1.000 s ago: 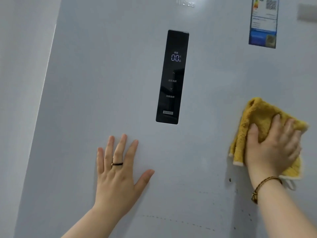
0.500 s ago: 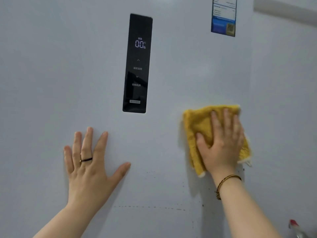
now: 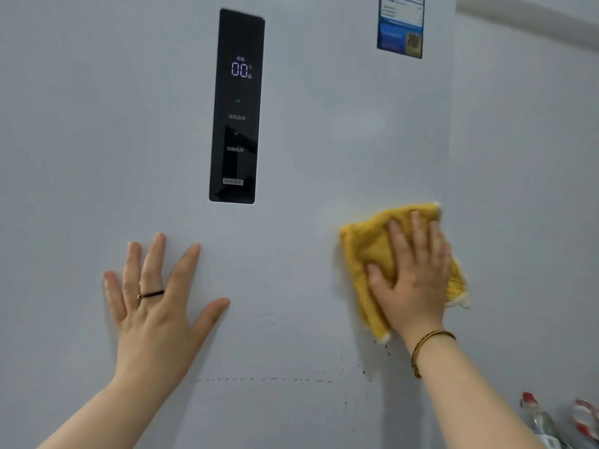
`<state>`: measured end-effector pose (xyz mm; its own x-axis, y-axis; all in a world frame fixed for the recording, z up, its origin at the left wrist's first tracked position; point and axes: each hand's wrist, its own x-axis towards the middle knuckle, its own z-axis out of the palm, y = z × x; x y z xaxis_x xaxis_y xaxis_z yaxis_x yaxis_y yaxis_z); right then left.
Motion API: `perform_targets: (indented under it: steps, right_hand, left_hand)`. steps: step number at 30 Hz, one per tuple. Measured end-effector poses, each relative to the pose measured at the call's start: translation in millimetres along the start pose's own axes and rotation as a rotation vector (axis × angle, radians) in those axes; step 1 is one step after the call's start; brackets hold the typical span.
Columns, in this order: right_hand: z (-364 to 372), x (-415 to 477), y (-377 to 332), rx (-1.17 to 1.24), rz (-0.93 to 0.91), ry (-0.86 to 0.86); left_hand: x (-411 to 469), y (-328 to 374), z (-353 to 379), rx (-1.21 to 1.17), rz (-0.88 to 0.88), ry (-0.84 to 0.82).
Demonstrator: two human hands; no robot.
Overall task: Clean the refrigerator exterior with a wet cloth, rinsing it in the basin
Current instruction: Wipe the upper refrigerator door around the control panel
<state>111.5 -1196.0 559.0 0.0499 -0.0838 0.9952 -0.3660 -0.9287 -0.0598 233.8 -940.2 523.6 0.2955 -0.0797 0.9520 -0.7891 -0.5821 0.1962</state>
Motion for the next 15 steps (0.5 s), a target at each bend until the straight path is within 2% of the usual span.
perform_targets:
  steps: [3,5,7,11,15]
  right_hand:
    - [-3.9,-3.6,-0.5,0.174,0.504,0.033]
    - [0.0,-24.8,-11.8,0.221,0.73,0.065]
    - [6.9,-60.9,-31.4,0.146,0.664,0.071]
    - [16.6,-125.6,-53.3,0.055,0.259,-0.028]
    - [15.5,-97.3,-30.0,0.02,0.051,0.009]
  left_hand:
    - [-0.4,0.2,-1.7,0.012,-0.019,-0.021]
    - [-1.7,1.8,-2.0,0.002,-0.048,-0.036]
    - [-1.9,3.7,-1.3,-0.014,-0.068,-0.039]
    - [-2.3,3.3,-0.4,0.007,-0.064,-0.03]
    - [-2.6,0.9,0.0,0.029,-0.045,-0.01]
